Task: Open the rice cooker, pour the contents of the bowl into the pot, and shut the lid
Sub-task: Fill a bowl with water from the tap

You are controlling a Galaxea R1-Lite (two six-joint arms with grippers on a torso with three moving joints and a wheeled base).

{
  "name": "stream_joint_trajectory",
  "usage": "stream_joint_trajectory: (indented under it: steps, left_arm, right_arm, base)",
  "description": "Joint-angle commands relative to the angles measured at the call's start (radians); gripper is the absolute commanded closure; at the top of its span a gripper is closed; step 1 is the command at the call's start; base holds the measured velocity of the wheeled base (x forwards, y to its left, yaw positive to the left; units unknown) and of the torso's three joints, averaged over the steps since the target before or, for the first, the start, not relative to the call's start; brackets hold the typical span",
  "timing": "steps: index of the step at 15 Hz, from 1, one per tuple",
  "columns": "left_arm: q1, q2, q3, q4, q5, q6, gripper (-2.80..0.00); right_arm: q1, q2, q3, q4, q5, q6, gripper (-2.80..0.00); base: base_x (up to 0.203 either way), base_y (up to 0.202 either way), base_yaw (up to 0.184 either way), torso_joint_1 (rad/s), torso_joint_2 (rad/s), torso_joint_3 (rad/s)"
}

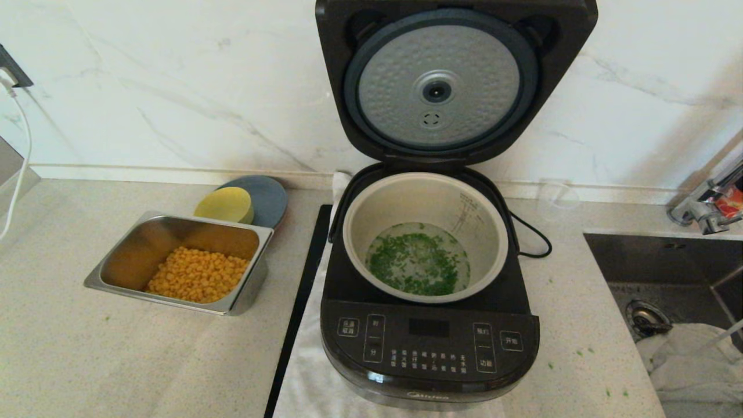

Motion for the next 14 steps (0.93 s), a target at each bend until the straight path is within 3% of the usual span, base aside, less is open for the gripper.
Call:
stream_joint_trajectory:
  steps: [1, 6, 14]
  left_arm:
    - [0.000, -0.001, 0.000, 0.002, 0.000, 0.000, 0.00]
    - [0.000, -0.001, 0.000, 0.000, 0.000, 0.000, 0.00]
    - [0.000, -0.001, 0.000, 0.002, 0.000, 0.000, 0.00]
  right_arm:
    - [-0.057, 0.139, -0.045, 0.000, 0.024, -0.004, 0.00]
    - [-0.065, 0.202, -0.069, -0.092, 0.053, -0.007, 0.00]
    - [-0.036, 0.284, -0.158, -0.094, 0.059, 0.008, 0.00]
  base:
    - [0.000, 0.000, 0.000, 0.000, 0.00, 0.000]
    - [0.000, 0.000, 0.000, 0.000, 0.00, 0.000]
    - [0.000, 0.000, 0.000, 0.000, 0.00, 0.000]
